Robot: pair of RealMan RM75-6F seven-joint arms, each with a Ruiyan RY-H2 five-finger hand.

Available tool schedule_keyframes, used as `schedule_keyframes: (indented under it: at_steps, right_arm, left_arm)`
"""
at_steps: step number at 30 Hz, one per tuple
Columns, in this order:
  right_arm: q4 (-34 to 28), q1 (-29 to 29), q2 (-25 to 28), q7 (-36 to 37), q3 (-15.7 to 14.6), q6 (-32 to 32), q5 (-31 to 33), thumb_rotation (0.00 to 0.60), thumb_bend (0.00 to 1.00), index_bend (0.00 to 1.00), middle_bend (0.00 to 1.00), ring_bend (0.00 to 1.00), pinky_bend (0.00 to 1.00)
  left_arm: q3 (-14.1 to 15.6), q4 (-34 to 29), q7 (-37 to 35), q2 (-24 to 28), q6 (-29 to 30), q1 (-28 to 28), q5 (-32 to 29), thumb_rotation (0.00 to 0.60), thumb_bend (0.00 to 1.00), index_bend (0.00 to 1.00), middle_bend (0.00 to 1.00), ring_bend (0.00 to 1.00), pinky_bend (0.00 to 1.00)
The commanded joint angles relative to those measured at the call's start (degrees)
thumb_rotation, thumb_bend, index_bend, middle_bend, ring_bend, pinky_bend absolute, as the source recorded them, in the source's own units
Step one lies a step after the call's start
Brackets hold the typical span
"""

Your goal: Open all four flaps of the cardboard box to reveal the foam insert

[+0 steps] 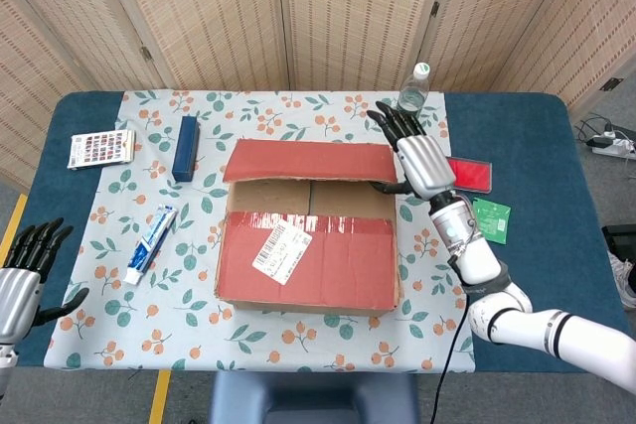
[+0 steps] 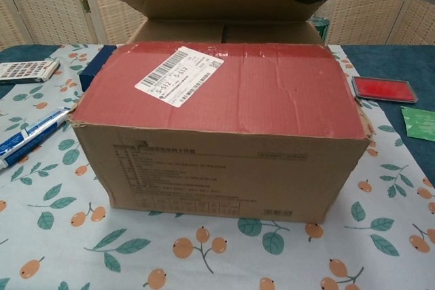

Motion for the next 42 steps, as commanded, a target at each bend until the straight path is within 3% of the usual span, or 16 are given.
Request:
schedule_keyframes:
  at_steps: [1,9,17,23,28,30,34,42]
  right_arm:
    - [2.05,2.43,0.14,-1.92,1.73,-1.67,2.41,0.534,0.33,0.01,0.0,0.04,0.0]
    - [9.51,9.25,-1.95,-5.36,5.11,-5.97,9.62,0.534,0.33,0.01,0.0,0.04,0.0]
    - [23.05,15.88,-6.35,-5.23,6.89,-11.55,15.54,0.534,0.33,0.01,0.0,0.04,0.0]
    - [34.28,18.69,-9.78,-2.69,6.85,-15.45,17.17,0.533,0.33,0.0,0.0,0.04,0.0]
    - [38.7,19.04,-10.79,0.66,6.45,-17.06,15.89,0.535,0.33,0.0,0.0,0.04,0.0]
    - [38.22,18.62,-10.2,1.98,6.19,-16.68,14.6,0.535,0.33,0.0,0.0,0.04,0.0]
    - [31.14,15.99,-6.47,4.24,5.59,-14.64,11.81,0.535,0.33,0.0,0.0,0.04,0.0]
    - [0.44,4.54,9.79,6.11,3.4,-10.97,10.78,0.535,0.33,0.0,0.0,0.08,0.0]
  left_arm:
    - [-0.08,0.18,-0.4,0.12,-0.11,0.08,-0.29,0.6,0.28,0.07,0.06,0.0,0.0]
    - [-0.87,0.83,-2.6,0.76,-1.24,0.31,-2.78,0.6,0.28,0.07,0.06,0.0,0.0]
    - [-1.59,2.01,-4.14,0.84,-3.32,-0.11,-4.8,0.6,0.28,0.07,0.06,0.0,0.0]
    - [-1.94,2.34,-3.85,0.7,-4.66,-0.21,-6.23,0.6,0.28,0.07,0.06,0.0,0.0]
    - [-2.08,2.28,-3.33,0.58,-5.06,-0.22,-6.65,0.6,0.28,0.07,0.06,0.0,0.0]
    - [-2.15,2.28,-3.12,0.48,-5.14,-0.27,-6.66,0.6,0.28,0.07,0.06,0.0,0.0]
    - [-2.12,2.26,-2.81,0.38,-5.3,-0.37,-6.47,0.6,0.28,0.07,0.06,0.0,0.0]
    - [-1.84,1.29,-0.59,0.1,-5.24,-0.45,-5.75,0.6,0.28,0.07,0.06,0.0,0.0]
